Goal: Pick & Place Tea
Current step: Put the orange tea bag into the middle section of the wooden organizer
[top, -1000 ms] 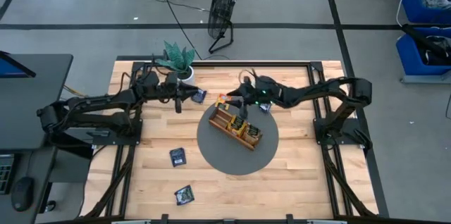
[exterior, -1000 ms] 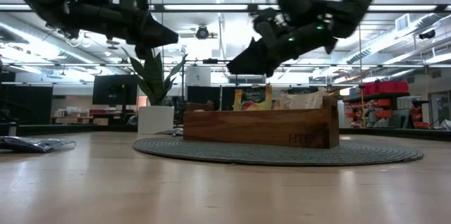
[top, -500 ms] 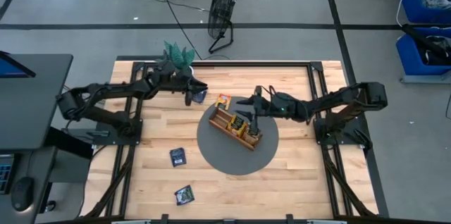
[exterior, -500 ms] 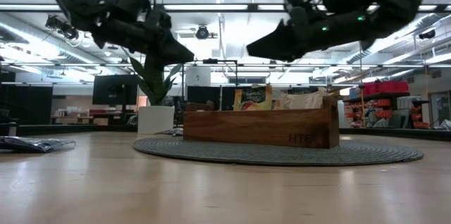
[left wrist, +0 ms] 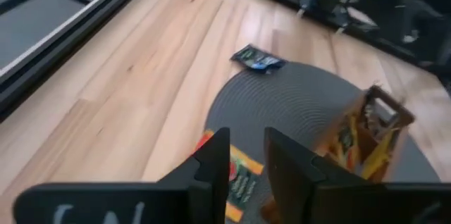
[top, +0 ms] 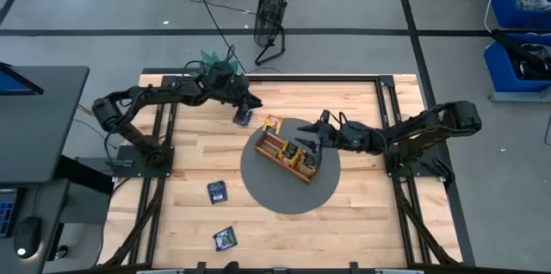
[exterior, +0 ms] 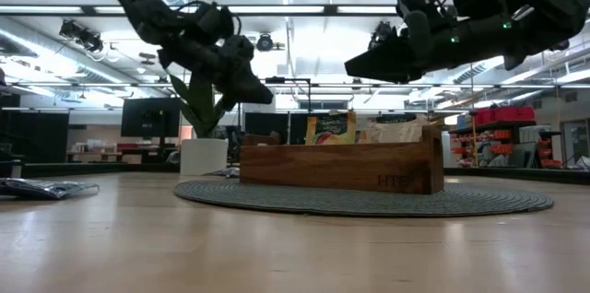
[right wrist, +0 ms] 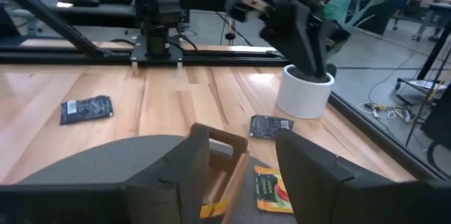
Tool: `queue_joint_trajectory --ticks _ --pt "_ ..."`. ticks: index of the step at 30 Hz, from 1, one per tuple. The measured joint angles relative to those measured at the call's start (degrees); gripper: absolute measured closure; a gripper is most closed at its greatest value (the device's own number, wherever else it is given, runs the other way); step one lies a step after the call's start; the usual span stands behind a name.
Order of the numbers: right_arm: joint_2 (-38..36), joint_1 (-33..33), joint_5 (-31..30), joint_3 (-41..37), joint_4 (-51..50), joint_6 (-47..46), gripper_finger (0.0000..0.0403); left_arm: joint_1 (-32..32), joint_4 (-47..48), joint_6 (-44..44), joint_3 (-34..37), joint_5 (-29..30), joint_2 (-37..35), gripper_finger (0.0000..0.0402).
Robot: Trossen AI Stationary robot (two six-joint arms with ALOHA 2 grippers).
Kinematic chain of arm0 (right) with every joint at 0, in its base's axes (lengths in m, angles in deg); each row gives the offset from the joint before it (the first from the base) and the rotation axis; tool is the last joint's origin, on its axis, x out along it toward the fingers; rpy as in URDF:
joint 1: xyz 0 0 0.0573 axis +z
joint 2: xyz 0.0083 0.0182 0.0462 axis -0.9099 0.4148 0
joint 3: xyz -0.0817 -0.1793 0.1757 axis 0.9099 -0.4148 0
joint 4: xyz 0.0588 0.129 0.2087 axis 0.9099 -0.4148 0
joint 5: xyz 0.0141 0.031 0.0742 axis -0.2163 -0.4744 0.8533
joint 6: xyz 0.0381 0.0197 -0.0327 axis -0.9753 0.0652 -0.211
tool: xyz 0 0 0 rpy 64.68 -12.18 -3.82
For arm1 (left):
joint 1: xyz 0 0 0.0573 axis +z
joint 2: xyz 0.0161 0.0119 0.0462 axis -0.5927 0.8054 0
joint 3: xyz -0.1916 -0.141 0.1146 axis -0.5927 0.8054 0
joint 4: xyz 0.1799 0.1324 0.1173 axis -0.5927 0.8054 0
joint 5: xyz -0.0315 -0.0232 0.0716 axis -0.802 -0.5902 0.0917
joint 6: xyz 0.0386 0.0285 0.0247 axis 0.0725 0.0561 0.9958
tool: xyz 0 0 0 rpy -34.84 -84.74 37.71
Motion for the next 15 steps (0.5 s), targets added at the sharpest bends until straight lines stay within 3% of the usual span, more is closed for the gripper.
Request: queue_joint_trajectory --ticks 9,15 --pt "0.0 0.2 -0.4 0.0 -1.7 2.3 0.0230 0.5 11.3 3.8 -8.5 -1.4 6.9 0.0222" --pt "0.0 -0.2 -0.9 0.0 -3.0 2.8 0.0230 -0.1 16.8 8.0 -14.8 0.1 12.5 0.0203"
